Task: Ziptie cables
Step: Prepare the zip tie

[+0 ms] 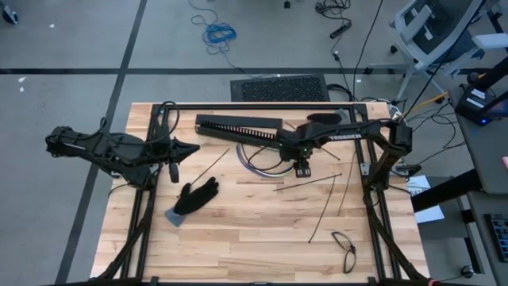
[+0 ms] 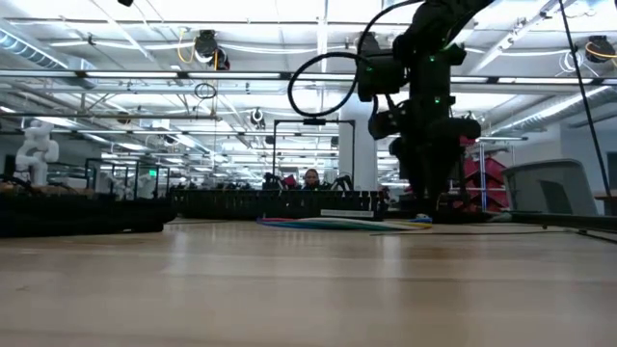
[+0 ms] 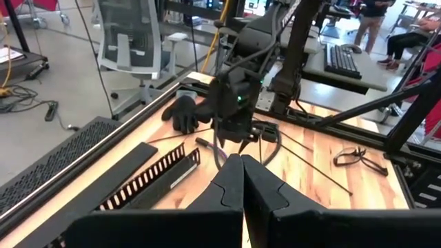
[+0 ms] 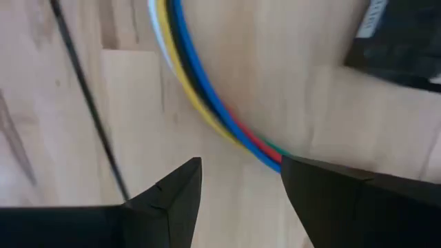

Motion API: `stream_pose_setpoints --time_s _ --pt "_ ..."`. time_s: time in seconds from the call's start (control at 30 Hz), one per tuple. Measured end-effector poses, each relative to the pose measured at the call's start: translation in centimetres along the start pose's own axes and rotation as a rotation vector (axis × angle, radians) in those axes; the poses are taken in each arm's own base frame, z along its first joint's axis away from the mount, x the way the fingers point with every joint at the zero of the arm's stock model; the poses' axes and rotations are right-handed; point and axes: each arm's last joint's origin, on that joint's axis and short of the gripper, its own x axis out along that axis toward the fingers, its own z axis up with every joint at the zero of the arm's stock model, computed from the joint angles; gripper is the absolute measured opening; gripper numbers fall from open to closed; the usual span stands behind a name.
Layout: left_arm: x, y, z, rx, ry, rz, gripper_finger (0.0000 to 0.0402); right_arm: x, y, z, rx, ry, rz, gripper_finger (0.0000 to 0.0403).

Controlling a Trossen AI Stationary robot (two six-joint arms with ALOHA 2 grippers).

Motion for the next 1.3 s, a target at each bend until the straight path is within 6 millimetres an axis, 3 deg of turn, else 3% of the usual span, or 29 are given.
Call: stream_pose_setpoints --time_s 0.33,0.73,0.87,1.03,1.13,1.3 --pt "0.4 -0.2 -0.1 -0.018 0.013 0.005 0.0000 1.6 -0.8 0.4 -0.156 0.015 0.012 0.0196" --pt "1.0 -0.5 -0.3 -0.006 0.034 0.012 0.0000 5.0 -1.7 0.5 -0.173 0.088 0.066 0.0192" --pt "1.2 -0.6 -0.4 -0.001 0.041 0.015 0.0000 6.6 -1.3 -0.2 -0.135 0.090 0.058 0.0145" --pt "1.2 -0.6 -0.4 0.000 0.042 0.015 0.0000 7.4 -0.7 -0.9 -0.042 0.081 0.088 0.0030" --pt "1.2 -0.6 -0.4 0.000 0.039 0.023 0.0000 7.0 -0.7 -0.9 0.036 0.067 0.112 0.0017" --pt "1.2 -0.6 -0.4 -0.001 0.035 0.025 0.0000 4.5 0.0 -1.6 0.136 0.041 0.199 0.0016"
